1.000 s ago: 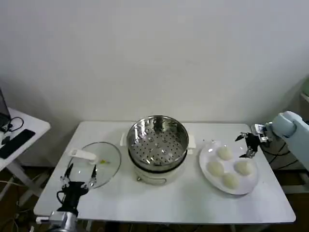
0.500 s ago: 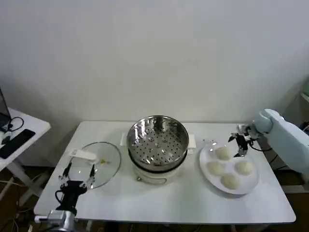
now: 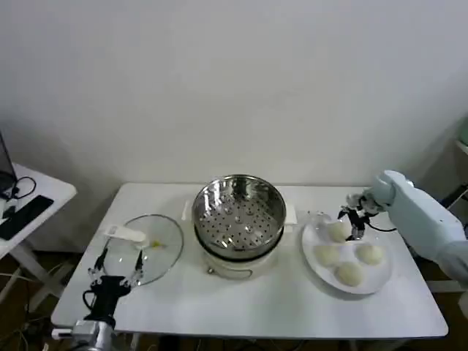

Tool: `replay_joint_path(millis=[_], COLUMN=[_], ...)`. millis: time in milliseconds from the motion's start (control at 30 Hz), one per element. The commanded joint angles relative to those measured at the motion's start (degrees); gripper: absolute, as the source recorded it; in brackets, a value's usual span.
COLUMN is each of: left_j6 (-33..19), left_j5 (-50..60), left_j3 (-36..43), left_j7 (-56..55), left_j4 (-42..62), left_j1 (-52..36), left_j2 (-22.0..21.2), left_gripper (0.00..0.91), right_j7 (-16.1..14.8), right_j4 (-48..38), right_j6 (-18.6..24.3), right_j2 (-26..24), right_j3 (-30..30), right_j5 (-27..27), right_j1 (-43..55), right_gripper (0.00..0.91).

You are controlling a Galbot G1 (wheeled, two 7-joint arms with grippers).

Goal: Take steamed baozi put them in steamer then cover it.

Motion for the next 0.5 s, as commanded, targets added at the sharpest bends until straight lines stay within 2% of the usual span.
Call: replay_joint_path(millis=[33, 167, 333, 500], left_j6=[-0.05, -0.02, -0.02, 0.08], left_j5=[0.01, 0.01, 0.02, 0.03], left_j3=[-0.05, -0.06, -0.04, 0.02], left_j7=[-0.03, -0.08, -0.09, -0.14], left_j4=[0.09, 0.11, 0.09, 0.02], left_j1=[0.0, -0.05, -0.07, -0.03], left_j2=[-0.06, -0.09, -0.12, -0.14], left_gripper=[0.907, 0.907, 0.907, 0.907], right_j7=[-0.03, -0.26, -0.25, -0.16], right_j4=[-1.57, -1.52, -1.55, -1.81], right_j6=[0.33, 0.25, 0.24, 0.17], right_j2=[1.29, 1.24, 1.24, 1.36], right_j3=[0.78, 0.82, 0.96, 1.38], right_j5=[-1.34, -1.37, -1.36, -1.31], right_j1=[-0.16, -0.25, -0.32, -0.3], right_gripper=[0.907, 0.907, 0.806, 0.776])
